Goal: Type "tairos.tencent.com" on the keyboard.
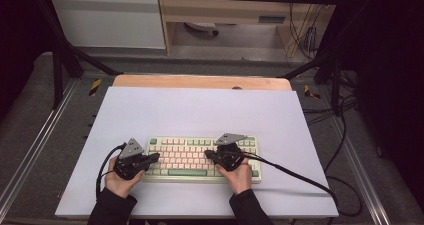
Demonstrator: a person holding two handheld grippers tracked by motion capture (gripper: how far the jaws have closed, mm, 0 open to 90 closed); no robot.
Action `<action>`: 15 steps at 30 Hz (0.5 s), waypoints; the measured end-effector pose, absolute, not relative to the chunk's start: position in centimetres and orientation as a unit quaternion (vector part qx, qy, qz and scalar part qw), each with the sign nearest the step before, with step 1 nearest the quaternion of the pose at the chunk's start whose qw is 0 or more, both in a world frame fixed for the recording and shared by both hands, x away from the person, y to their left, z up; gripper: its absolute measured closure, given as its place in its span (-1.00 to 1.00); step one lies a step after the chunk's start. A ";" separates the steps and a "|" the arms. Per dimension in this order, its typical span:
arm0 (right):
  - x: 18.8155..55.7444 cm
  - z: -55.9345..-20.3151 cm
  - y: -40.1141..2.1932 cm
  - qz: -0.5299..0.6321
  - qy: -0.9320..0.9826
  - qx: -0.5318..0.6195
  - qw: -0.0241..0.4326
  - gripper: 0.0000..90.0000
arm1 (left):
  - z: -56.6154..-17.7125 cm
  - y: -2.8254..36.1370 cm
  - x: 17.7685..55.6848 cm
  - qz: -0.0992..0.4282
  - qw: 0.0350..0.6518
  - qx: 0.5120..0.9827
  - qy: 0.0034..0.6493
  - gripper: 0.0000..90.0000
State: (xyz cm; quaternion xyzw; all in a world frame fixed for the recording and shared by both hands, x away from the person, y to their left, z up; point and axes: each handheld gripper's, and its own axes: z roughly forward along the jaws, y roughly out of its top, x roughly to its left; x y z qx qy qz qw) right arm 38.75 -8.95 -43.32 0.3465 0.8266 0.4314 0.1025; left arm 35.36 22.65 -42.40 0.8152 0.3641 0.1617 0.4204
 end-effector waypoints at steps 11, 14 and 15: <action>39.0 -43.6 -8.9 0.427 0.829 0.346 0.102 1.00 | -42.4 22.7 35.3 0.162 0.421 0.815 0.364 1.00; 38.8 -43.2 -9.0 0.434 0.825 0.346 0.102 1.00 | -42.4 22.7 35.3 0.162 0.422 0.814 0.364 1.00; 38.8 -43.2 -9.0 0.434 0.825 0.346 0.102 1.00 | -42.3 22.7 35.3 0.162 0.423 0.814 0.364 1.00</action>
